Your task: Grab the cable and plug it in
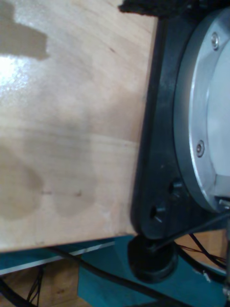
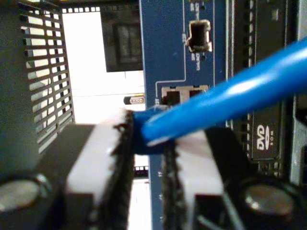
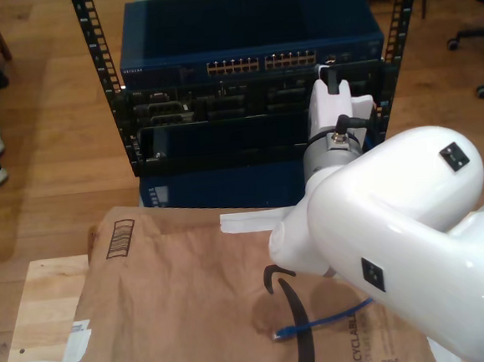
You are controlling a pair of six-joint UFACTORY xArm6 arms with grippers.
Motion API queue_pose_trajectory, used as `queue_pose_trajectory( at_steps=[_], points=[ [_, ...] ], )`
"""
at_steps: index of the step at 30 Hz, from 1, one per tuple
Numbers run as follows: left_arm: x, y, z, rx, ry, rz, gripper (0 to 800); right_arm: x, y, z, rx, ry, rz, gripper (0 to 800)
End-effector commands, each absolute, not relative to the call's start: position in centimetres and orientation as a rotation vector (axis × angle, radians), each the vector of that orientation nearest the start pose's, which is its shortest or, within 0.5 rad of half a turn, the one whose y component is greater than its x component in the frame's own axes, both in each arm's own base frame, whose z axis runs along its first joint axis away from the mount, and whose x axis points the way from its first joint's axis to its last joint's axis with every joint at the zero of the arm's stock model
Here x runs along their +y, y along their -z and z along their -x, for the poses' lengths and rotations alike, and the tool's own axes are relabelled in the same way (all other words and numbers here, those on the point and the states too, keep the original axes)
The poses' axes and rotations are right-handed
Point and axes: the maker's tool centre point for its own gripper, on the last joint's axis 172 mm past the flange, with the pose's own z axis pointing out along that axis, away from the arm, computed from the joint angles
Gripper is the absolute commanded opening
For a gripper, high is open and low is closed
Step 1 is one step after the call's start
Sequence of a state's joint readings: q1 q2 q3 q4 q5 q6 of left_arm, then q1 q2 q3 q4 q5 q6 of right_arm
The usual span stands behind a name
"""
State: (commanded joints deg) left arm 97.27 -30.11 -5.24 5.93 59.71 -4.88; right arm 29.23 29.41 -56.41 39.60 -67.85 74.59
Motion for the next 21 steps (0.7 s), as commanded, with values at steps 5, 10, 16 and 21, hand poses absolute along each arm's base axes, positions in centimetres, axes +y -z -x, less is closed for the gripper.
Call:
queue_pose_trajectory(
  at_steps=[5,10,16,21],
  points=[
    [12.1,-3.0,3.6,2.148,0.505,-1.866,799,14.7,-28.4,-63.4,1.314,1.279,1.132,0],
    [12.1,-3.0,3.6,2.148,0.505,-1.866,799,14.4,-27.8,-64.4,1.307,1.287,1.133,0],
    [12.1,-3.0,3.6,2.148,0.505,-1.866,799,13.9,-27.6,-65.2,1.285,1.312,1.123,0],
    [12.1,-3.0,3.6,2.148,0.505,-1.866,799,13.8,-27.6,-65.1,1.279,1.318,1.119,0]
  ],
)
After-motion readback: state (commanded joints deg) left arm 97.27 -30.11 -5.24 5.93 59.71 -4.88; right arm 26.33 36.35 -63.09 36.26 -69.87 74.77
